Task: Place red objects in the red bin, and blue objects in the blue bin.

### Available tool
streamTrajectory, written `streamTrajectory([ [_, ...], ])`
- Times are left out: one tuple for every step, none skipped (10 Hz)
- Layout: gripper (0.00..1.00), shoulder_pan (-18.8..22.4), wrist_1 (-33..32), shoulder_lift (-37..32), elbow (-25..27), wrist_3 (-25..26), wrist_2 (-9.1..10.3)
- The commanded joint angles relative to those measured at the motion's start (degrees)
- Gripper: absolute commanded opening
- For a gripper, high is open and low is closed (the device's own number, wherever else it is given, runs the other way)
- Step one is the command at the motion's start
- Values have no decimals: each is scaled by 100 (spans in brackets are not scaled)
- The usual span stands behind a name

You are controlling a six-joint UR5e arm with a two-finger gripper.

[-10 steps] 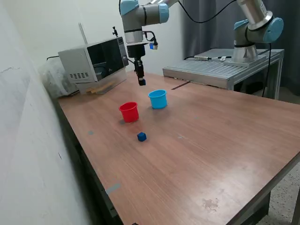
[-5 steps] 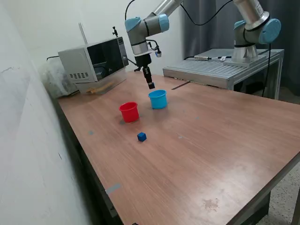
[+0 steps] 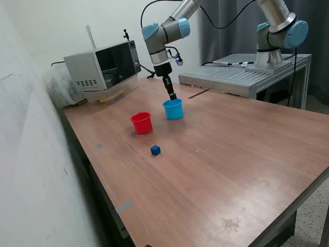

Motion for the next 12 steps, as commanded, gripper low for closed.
streamTrajectory([
  [0, 6, -10, -4, -42, -9, 7],
  [100, 6, 7, -4, -33, -79, 7],
  [100, -3, 8, -4, -33, -80, 7],
  [100, -3, 8, -4, -42, -80, -2],
  [100, -3, 16, -4, -42, -88, -2],
  [100, 5, 25, 5, -42, -88, 6],
  [100, 49, 51, 13, -164, -106, 15],
  [100, 432, 52, 22, -365, -106, 33],
  [100, 732, 52, 31, -585, -106, 50],
  [100, 987, 34, 49, -848, -106, 59],
  [100, 1129, -18, 66, -1112, -115, 77],
  [100, 1313, -88, 188, -1402, -324, 146],
])
